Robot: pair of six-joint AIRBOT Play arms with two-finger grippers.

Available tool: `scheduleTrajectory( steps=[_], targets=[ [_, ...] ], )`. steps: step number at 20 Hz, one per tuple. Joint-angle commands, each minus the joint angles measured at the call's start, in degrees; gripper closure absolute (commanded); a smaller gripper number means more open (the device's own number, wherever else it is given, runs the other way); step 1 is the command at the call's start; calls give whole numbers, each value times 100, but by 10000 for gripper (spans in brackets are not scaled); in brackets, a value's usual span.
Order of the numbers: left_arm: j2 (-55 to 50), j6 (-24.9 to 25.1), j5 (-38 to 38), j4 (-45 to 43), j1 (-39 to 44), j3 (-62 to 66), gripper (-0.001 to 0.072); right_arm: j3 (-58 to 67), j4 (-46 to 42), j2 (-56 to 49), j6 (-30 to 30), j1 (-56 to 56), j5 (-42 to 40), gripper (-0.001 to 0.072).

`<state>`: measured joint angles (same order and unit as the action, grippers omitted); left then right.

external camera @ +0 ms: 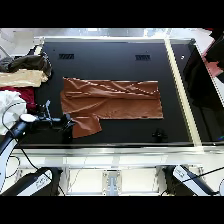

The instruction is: Fold the shirts.

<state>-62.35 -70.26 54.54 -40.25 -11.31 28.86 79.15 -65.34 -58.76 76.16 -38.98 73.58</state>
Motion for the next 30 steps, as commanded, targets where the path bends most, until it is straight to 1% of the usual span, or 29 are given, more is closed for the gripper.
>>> scheduleTrajectory(
  steps=[1, 3, 4, 5, 7, 8, 10, 12, 14, 15, 19, 21, 24, 25, 28, 29, 30],
  targets=[
    [302, -2, 35, -127, -57, 24, 694, -2011, 1132, 584, 72, -1357, -129, 367],
    [302, -2, 35, -127, -57, 24, 694, -3764, 1884, 605, -42, -1633, -326, 368],
    [302, -4, 37, -125, -57, 24, 694, -4618, 2302, 564, -317, -1631, -595, 368],
    [302, -4, 50, -125, -57, 24, 694, -5335, 2835, 485, -728, -1600, -839, 367],
    [302, -2, 52, -125, -57, 24, 694, -6170, 3783, 251, -1582, -1464, -1032, 367],
    [302, -2, 52, -125, -57, 24, 693, -6317, 3963, 101, -1762, -1294, -1143, 368],
    [302, -2, 52, -125, -57, 24, 694, -6314, 4041, -262, -1812, -708, -1495, 368],
    [302, -2, 52, -125, -57, 24, 694, -6164, 4468, -610, -2052, 33, -1882, 368],
    [302, -2, 55, -125, -57, 24, 694, -5914, 4765, -824, -2074, 664, -2437, 369],
    [302, -2, 55, -125, -57, 24, 694, -5781, 4765, -890, -2009, 905, -2677, 378],
    [302, -2, 52, -125, -57, 24, 693, -5534, 4782, -1176, -1681, 1453, -3276, 380],
    [302, -2, 52, -127, -57, 24, 694, -5499, 4828, -1353, -1676, 1598, -3298, 380],
    [302, -2, 52, -127, -57, 24, 694, -5497, 5167, -1436, -1672, 1652, -3665, 381],
    [302, -2, 52, -125, -57, 24, 694, -5497, 5313, -1436, -1670, 1652, -3781, 413],
    [302, 0, 52, -127, -57, 24, 694, -5497, 5648, -1506, -1670, 1652, -3930, 578],
    [304, 0, 50, -125, -57, 24, 694, -5497, 5766, -1519, -1681, 1652, -3904, 591],
    [308, 0, 52, -122, -57, 26, 694, -5477, 5801, -1517, -1718, 1652, -3812, 695]
  ],
)
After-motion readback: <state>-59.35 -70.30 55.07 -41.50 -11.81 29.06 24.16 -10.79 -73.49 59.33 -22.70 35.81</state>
